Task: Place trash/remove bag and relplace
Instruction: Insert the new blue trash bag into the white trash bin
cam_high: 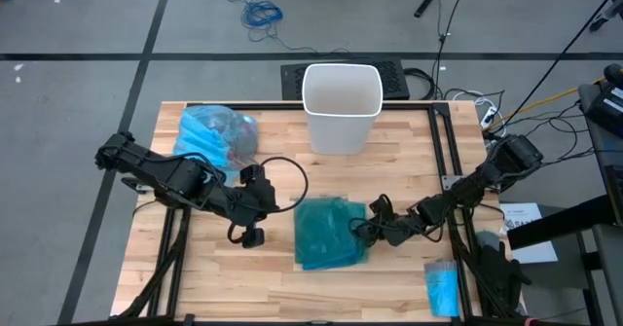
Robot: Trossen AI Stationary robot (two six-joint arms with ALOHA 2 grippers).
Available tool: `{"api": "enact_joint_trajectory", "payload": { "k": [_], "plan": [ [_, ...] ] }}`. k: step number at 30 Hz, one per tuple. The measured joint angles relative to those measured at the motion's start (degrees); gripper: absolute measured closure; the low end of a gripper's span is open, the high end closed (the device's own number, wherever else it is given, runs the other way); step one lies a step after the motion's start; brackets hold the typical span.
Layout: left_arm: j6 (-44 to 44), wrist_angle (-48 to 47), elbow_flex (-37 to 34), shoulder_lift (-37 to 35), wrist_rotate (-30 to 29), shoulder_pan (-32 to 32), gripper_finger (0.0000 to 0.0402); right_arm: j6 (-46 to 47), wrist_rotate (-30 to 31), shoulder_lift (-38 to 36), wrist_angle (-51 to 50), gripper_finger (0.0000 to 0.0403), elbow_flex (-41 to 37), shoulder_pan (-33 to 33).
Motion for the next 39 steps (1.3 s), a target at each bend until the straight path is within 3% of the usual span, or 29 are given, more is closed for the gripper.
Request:
{"api": "enact_joint_trajectory", "payload": {
  "k": [9,39],
  "plan": [
    [-0.06,0.03,0.0,0.0,-0.02,0.0,0.0402,-0.13,-1.27,0.0,-2.76,0.0257,0.0,-0.76],
    [0.03,0.23,0.0,0.0,-0.86,0.07,0.0402,-0.16,-4.32,3.98,6.32,0.0245,0.0,-3.52]
  ]
}}
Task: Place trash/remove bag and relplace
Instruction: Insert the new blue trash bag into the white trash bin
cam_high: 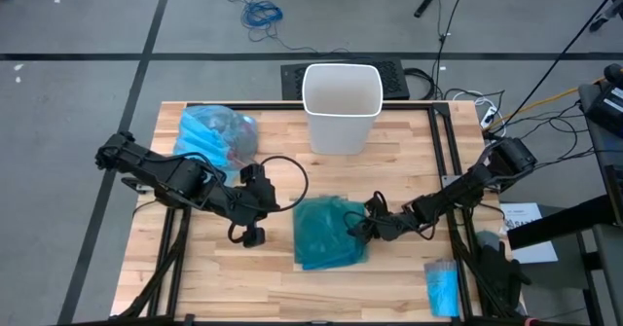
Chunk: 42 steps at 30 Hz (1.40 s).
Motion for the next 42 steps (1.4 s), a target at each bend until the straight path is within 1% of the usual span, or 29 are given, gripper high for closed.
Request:
{"api": "enact_joint_trajectory", "payload": {
  "k": [3,6,8,12,13,16,18,22,24,28,29,31,34,36,38,40,42],
  "plan": [
    [-0.02,0.01,0.0,0.0,-0.08,0.0,0.0402,-0.01,0.0,0.0,0.47,0.0249,0.0,-0.58],
    [-0.06,0.02,0.0,0.0,-0.11,0.0,0.0402,-0.03,0.0,0.0,0.59,0.0272,0.0,-0.91],
    [-0.06,0.02,0.0,0.0,-0.13,0.0,0.0402,-0.07,0.0,0.0,0.76,0.03,0.0,-0.91],
    [-0.06,0.02,0.0,0.0,-0.15,0.0,0.0402,-1.97,0.0,0.0,2.2,0.0381,0.0,-0.88],
    [-0.08,0.02,0.0,0.0,-0.15,0.0,0.0402,-2.85,0.0,0.0,3.38,0.0391,0.0,-0.85],
    [-0.08,0.04,0.0,0.0,-0.15,0.0,0.0402,-4.44,0.09,0.0,8.77,0.0397,0.0,-0.85],
    [-0.08,0.04,0.0,0.0,-0.17,0.0,0.0402,-7.17,0.16,0.0,14.09,0.0401,0.31,-0.85],
    [-0.11,0.07,0.0,0.0,-0.17,0.0,0.0402,-13.35,0.01,0.0,21.85,0.0402,3.95,-0.85],
    [-0.18,0.12,0.0,0.0,-0.07,0.0,0.0402,-16.65,-0.48,-0.24,22.25,0.0402,7.19,-0.85],
    [-0.26,0.26,0.0,-0.1,0.64,0.0,0.0402,-24.48,-3.93,-0.39,21.84,0.0403,15.02,-1.79],
    [-0.25,0.28,0.0,-0.27,0.86,0.0,0.0402,-26.11,-4.9,-0.39,21.0,0.0403,17.0,-2.42],
    [-0.18,0.98,0.0,-0.59,0.9,0.0,0.0402,-29.1,-6.11,-0.45,15.98,0.0403,21.5,-3.79],
    [0.05,3.39,0.0,-0.98,1.15,0.0,0.0402,-32.56,-7.53,-0.46,2.7,0.0403,28.28,-6.23],
    [0.27,4.16,0.0,-1.17,1.56,0.0,0.0402,-33.62,-7.41,-0.46,-7.48,0.0403,32.36,-7.84],
    [0.81,4.82,0.02,-1.27,2.59,-0.05,0.0402,-34.78,-7.04,-0.44,-14.5,0.0403,34.95,-9.58],
    [0.83,4.6,0.02,-1.27,3.37,-0.37,0.0402,-36.56,-7.1,-0.42,-15.17,0.0403,36.2,-11.05],
    [0.61,4.63,0.02,-1.27,3.79,-0.77,0.0402,-38.63,-8.05,-0.42,-12.62,0.0403,36.92,-12.32]
  ]
}}
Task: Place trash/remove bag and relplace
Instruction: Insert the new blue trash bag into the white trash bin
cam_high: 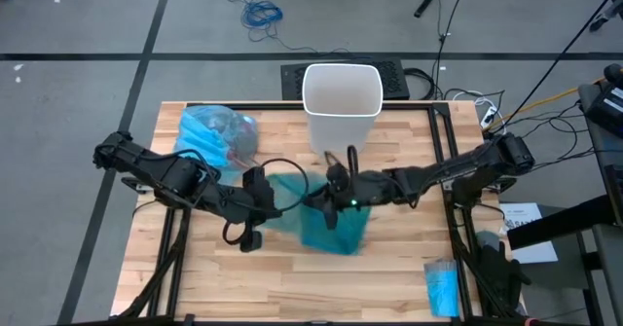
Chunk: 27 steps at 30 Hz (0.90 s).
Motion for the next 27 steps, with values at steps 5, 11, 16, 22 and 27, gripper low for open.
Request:
{"api": "enact_joint_trajectory", "payload": {
  "k": [5,11,16,22,27],
  "plan": [
    [-0.67,0.0,0.0,0.0,0.05,-0.92,0.0402,-2.36,-2.57,0.0,6.02,0.0403,0.21,-2.43],
    [-2.17,0.65,0.0,0.0,0.06,-2.12,0.0402,-2.55,-5.77,0.0,9.58,0.0403,0.19,-2.66],
    [-2.57,2.2,0.0,-1.38,-0.61,-2.81,0.0402,-2.61,-6.98,0.0,10.35,0.0403,0.19,-1.22],
    [-2.1,7.47,0.0,-4.79,-2.18,-2.84,0.0402,-2.38,-7.72,0.02,14.43,0.0403,1.0,0.32],
    [-1.23,13.02,0.0,-7.28,-2.43,-3.06,0.0402,-5.15,-9.51,0.04,14.51,0.0403,7.29,0.39]
  ]
}}
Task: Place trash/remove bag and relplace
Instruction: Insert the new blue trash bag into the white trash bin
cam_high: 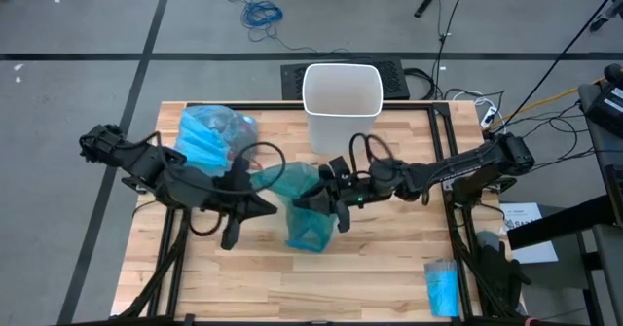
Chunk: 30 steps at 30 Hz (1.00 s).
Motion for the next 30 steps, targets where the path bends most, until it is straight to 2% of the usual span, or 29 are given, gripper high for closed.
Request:
{"api": "enact_joint_trajectory", "payload": {
  "k": [3,13,16,21,30],
  "plan": [
    [2.77,5.35,0.0,-0.94,0.71,-1.24,0.0402,-1.82,-1.58,0.0,-3.6,0.0403,5.46,-0.02],
    [9.72,22.26,0.02,-2.71,1.0,-6.25,0.0402,-5.21,-5.81,-0.04,-30.06,0.0403,24.34,0.41],
    [10.99,26.54,0.02,-2.75,0.96,-7.58,0.0402,-5.78,-8.9,-0.04,-34.28,0.0403,28.13,1.02],
    [9.5,30.05,0.02,-1.76,0.94,-9.02,0.0402,-5.77,-15.11,0.0,-38.7,0.0403,31.61,1.63],
    [2.06,31.92,0.02,3.16,0.85,-9.68,0.0402,-7.45,-17.41,-0.02,-40.72,0.0403,32.61,1.75]
  ]
}}
